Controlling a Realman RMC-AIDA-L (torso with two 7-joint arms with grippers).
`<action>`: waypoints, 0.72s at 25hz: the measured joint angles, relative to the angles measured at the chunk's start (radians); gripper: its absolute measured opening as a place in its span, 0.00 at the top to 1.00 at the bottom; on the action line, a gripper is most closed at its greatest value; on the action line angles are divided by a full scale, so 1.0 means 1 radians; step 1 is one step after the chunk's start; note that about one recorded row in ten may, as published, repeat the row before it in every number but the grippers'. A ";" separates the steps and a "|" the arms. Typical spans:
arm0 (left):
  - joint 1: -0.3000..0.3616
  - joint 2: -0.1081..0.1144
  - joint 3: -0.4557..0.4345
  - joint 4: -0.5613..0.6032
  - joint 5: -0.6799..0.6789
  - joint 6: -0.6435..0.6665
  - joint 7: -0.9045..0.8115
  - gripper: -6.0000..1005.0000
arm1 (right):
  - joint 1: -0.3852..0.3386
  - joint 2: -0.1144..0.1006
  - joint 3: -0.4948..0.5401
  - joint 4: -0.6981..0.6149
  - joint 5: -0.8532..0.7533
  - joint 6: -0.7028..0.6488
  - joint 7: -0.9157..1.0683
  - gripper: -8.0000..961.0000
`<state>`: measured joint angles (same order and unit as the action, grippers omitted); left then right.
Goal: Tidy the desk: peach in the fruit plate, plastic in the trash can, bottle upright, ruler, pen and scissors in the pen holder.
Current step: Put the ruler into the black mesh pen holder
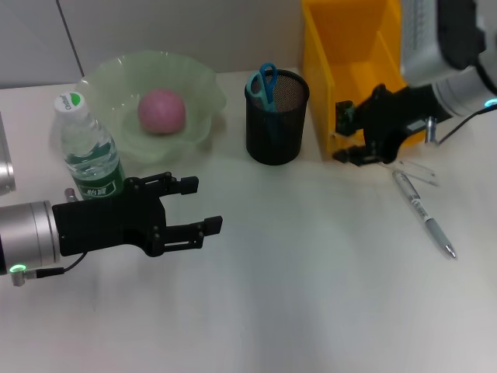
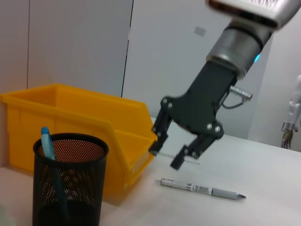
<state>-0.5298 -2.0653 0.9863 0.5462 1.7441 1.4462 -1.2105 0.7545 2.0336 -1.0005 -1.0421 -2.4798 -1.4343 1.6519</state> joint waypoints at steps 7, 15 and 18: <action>-0.004 0.001 -0.018 0.001 -0.002 -0.001 0.002 0.22 | -0.089 -0.005 0.033 -0.085 0.299 -0.014 -0.020 0.62; -0.008 0.000 -0.020 0.001 -0.002 -0.005 0.003 0.22 | -0.131 0.012 0.163 -0.034 0.576 -0.009 -0.083 0.62; -0.008 0.000 -0.018 0.001 -0.002 -0.007 0.004 0.22 | -0.136 0.024 0.213 0.016 0.677 0.002 -0.117 0.62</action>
<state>-0.5376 -2.0655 0.9681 0.5468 1.7424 1.4395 -1.2066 0.6183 2.0578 -0.7871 -1.0263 -1.8027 -1.4327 1.5347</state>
